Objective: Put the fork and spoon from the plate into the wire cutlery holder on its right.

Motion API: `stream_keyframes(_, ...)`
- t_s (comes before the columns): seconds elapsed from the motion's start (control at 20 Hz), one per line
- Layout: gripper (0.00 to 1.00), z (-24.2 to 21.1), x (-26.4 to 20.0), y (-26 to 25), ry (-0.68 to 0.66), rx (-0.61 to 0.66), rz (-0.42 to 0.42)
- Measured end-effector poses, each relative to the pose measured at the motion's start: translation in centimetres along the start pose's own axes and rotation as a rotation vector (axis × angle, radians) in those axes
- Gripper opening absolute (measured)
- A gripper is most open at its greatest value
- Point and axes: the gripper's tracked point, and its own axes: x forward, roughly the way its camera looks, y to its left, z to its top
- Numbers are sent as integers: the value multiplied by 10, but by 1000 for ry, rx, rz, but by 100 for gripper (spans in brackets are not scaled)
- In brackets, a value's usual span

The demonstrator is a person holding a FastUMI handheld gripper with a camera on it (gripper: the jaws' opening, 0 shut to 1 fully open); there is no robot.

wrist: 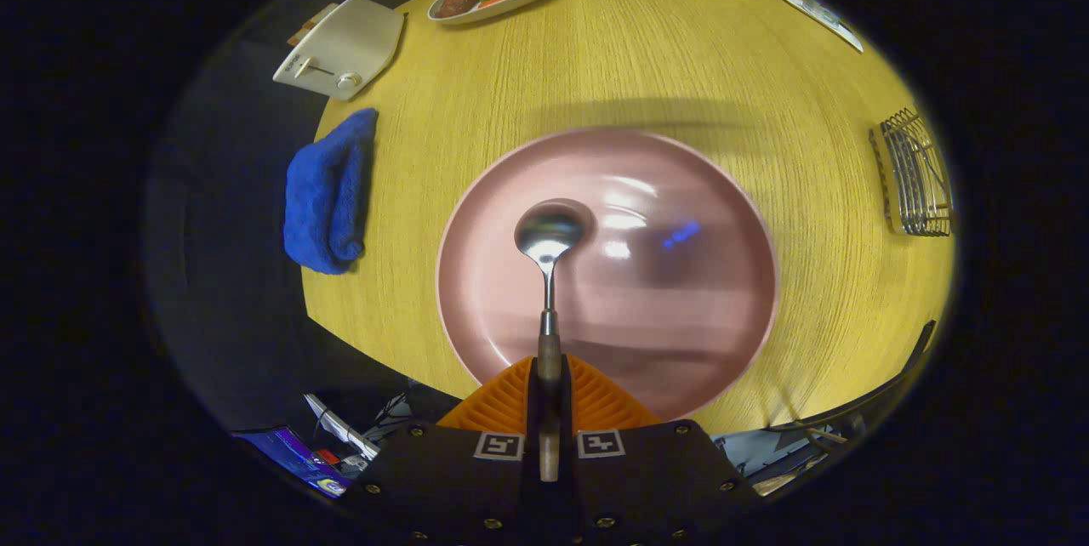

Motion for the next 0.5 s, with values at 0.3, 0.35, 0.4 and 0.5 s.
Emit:
stream_keyframes(0.3, 9, 35, -40, -6, -76, 47, 41)
stream_keyframes(0.35, 8, 40, -48, -8, -88, 54, 49)
stream_keyframes(0.4, 8, 44, -57, -10, -102, 62, 57)
stream_keyframes(0.5, 9, 53, -72, -13, -132, 80, 73)
